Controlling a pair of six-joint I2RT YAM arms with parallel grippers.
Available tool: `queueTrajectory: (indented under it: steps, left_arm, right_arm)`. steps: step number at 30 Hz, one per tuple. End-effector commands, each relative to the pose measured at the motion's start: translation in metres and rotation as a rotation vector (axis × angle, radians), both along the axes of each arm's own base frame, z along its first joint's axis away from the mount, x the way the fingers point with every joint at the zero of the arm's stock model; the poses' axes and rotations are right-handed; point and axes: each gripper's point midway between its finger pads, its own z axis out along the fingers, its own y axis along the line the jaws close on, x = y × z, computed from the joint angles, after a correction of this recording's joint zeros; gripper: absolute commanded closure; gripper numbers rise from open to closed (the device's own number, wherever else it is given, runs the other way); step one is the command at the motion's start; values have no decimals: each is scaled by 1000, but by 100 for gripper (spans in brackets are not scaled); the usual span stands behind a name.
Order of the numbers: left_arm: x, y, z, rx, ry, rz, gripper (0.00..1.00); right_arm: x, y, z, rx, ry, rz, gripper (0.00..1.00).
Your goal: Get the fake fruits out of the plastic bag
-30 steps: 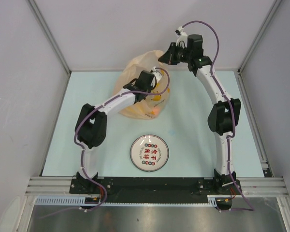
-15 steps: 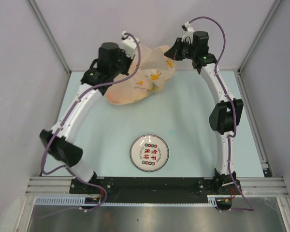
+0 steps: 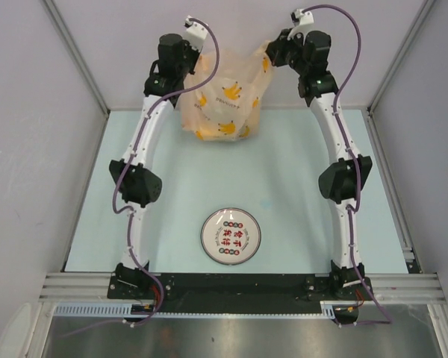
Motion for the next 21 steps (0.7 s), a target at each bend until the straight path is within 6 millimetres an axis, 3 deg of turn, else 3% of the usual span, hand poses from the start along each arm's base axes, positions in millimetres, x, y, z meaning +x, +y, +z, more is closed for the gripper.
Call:
queueTrajectory:
  steps: [1, 2, 3, 4, 5, 7, 8, 10, 11, 12, 13, 14, 16, 17, 18, 19, 20, 21]
  left_arm:
    - [-32, 18, 125, 2, -404, -6, 100]
    - [-34, 13, 121, 10, -410, -28, 100]
    - [-45, 6, 152, -13, -487, -50, 100]
    - [-39, 2, 142, -31, -434, -52, 100]
    - [-44, 2, 153, -66, -439, -49, 100]
    - [-78, 6, 189, -170, -450, -81, 100]
    - [-74, -1, 159, -174, -357, -105, 100]
    - [-97, -17, 135, -237, -244, -206, 100]
    - [-116, -19, 95, -239, -137, -235, 100]
    - [-133, -28, 80, -253, -100, -287, 100]
    - [-150, -41, 55, -240, -39, -366, 100]
    - [-174, -46, 7, -216, 62, -396, 100]
    - [-197, -49, -46, -218, 184, -399, 100]
    - [-220, -45, -92, -215, 285, -395, 100]
    - [-233, -43, -115, -246, 351, -379, 100]
    - [-246, -39, -133, -258, 393, -374, 100]
    - [-265, -33, -176, -255, 484, -357, 100]
    - [-279, -28, -174, -279, 480, -354, 100]
  right_arm:
    - [-11, -32, 121, 24, -422, -204, 100]
    - [-18, -39, 136, 33, -448, -226, 100]
    - [-21, -46, 143, 32, -458, -236, 100]
    - [-26, -47, 145, 19, -451, -217, 100]
    - [-37, -57, 155, 9, -451, -212, 100]
    - [-54, -58, 155, -20, -427, -147, 100]
    - [-68, -65, 145, -44, -386, -138, 100]
    - [-90, -63, 125, -104, -364, -97, 100]
    - [-87, -60, 60, -164, -242, -68, 100]
    - [-120, -61, 75, -181, -276, -52, 100]
    - [-131, -58, 51, -210, -227, -16, 100]
    - [-142, -58, 28, -246, -190, 1, 100]
    - [-174, -51, -47, -292, -15, 63, 100]
    - [-186, -46, -70, -317, 37, 93, 100]
    - [-207, -39, -115, -348, 158, 158, 100]
    - [-225, -26, -126, -366, 186, 200, 100]
    - [-235, -22, -138, -374, 219, 214, 100]
    - [-245, -18, -147, -359, 238, 228, 100]
